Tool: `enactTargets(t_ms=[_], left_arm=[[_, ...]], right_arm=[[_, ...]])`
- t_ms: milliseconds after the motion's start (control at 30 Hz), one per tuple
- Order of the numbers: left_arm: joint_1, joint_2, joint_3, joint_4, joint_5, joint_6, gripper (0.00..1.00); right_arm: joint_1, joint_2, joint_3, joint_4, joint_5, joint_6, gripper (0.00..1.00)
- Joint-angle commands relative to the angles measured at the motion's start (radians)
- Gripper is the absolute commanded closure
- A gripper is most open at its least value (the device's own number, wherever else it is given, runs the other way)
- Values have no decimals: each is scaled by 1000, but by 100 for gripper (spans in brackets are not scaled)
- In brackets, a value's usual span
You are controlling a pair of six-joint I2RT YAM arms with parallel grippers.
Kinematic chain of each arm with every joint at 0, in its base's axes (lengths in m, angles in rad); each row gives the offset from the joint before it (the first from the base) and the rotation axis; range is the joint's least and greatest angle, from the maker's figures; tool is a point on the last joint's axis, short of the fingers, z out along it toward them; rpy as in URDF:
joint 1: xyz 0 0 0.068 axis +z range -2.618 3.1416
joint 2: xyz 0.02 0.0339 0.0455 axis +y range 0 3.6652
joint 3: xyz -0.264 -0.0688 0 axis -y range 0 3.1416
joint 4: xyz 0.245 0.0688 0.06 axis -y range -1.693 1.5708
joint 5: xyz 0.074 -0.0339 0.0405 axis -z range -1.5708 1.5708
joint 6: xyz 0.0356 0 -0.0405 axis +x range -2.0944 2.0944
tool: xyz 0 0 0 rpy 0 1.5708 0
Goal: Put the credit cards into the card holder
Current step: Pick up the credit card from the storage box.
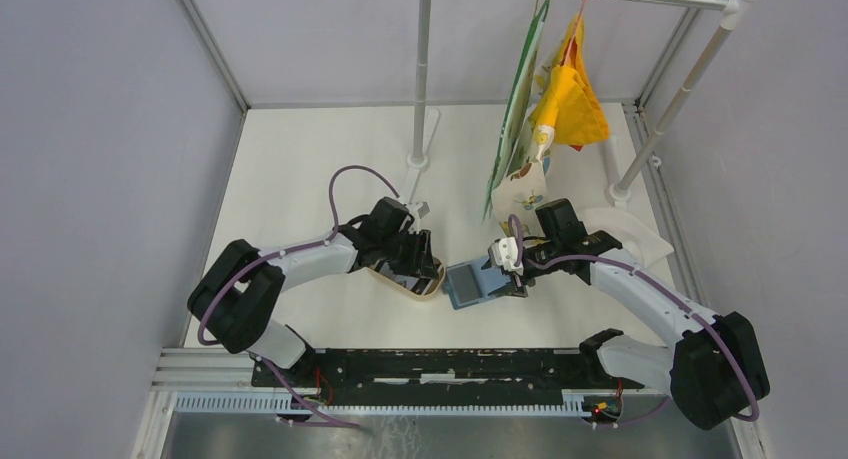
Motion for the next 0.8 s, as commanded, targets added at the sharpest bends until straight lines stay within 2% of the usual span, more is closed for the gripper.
enactTargets(t_ms=[0, 267, 767], left_arm=[[-4, -15, 40, -13, -25, 41, 52], [4, -15, 43, -25, -45, 46, 68], [66, -49, 17, -72, -93, 45, 76]], right_arm=[[-5, -2, 4, 9, -43, -5, 38], [-5, -4, 5, 5, -43, -6, 38], [-4, -3, 7, 1, -48, -10, 38]])
